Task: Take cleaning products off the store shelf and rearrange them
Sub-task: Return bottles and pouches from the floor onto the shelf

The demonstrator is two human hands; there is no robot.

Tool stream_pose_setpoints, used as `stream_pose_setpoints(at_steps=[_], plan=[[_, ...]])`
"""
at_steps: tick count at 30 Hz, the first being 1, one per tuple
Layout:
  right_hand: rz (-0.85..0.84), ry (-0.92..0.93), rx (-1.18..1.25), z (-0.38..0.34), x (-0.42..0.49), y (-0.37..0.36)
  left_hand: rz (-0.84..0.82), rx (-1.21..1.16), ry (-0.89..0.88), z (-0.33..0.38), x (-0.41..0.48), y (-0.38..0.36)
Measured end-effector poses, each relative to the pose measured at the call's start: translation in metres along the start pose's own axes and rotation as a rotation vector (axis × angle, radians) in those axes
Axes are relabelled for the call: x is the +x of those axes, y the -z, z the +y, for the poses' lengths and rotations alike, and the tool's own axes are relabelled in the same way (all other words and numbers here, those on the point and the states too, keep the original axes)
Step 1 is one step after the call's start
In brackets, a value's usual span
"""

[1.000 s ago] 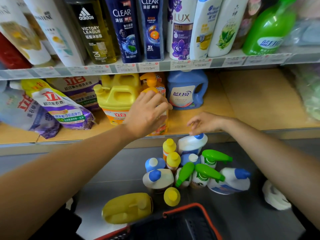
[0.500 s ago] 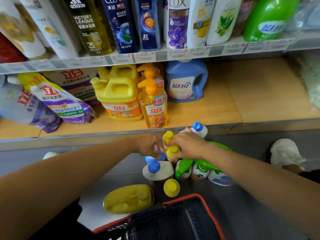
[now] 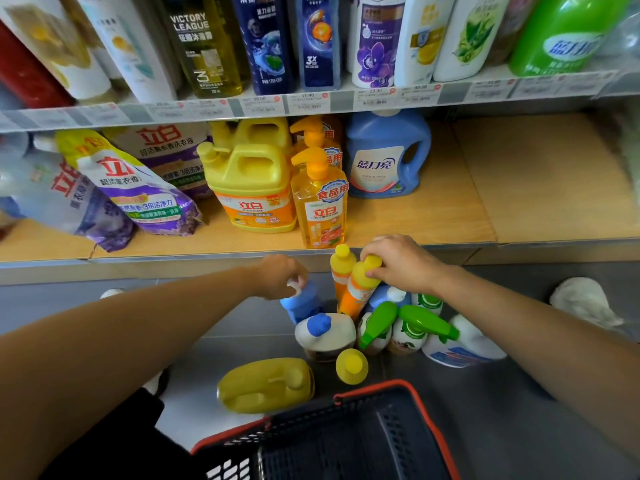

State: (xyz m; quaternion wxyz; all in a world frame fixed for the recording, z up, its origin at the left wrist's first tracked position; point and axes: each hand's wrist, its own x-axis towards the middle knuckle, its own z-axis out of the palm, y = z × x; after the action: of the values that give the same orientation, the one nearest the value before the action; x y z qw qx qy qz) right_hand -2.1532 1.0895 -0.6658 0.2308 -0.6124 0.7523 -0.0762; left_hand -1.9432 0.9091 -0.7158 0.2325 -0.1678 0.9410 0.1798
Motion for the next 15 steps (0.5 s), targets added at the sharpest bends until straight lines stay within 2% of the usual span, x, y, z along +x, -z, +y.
stream_pose_setpoints(at_steps=[9,13,15], plan=[[-0.142,0.029,0.009,-0.005,-0.011,-0.037,0.132,-0.040,0.131,0.001,0.007,-0.023],[-0.124,0.073,0.129,-0.001,-0.019,-0.040,0.138,-0.110,0.205,0.002,0.012,-0.030],[-0.046,0.081,0.229,0.007,-0.028,-0.033,0.148,-0.132,0.206,-0.001,0.011,-0.030]])
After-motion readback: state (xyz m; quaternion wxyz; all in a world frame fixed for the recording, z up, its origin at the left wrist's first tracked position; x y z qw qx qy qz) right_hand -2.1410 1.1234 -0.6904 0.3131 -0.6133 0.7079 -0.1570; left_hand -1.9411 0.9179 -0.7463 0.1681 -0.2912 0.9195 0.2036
